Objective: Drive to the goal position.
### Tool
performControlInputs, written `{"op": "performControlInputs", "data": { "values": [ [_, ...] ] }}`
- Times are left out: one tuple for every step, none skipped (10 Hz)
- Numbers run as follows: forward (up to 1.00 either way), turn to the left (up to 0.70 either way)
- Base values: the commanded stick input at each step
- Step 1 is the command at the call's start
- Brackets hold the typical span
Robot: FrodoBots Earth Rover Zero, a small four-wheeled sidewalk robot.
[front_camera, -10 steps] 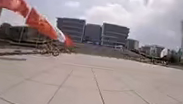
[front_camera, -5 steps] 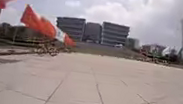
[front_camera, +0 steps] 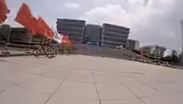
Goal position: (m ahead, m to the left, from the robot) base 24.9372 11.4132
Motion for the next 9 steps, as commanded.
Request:
{"op": "performControlInputs", "data": {
  "values": [
    [1.00, 0.00],
    [1.00, 0.00],
    [1.00, 0.00],
    [1.00, 0.00],
    [1.00, 0.00],
    [1.00, 0.00],
    [1.00, 0.00],
    [1.00, 0.00],
    [1.00, 0.00]
  ]
}}
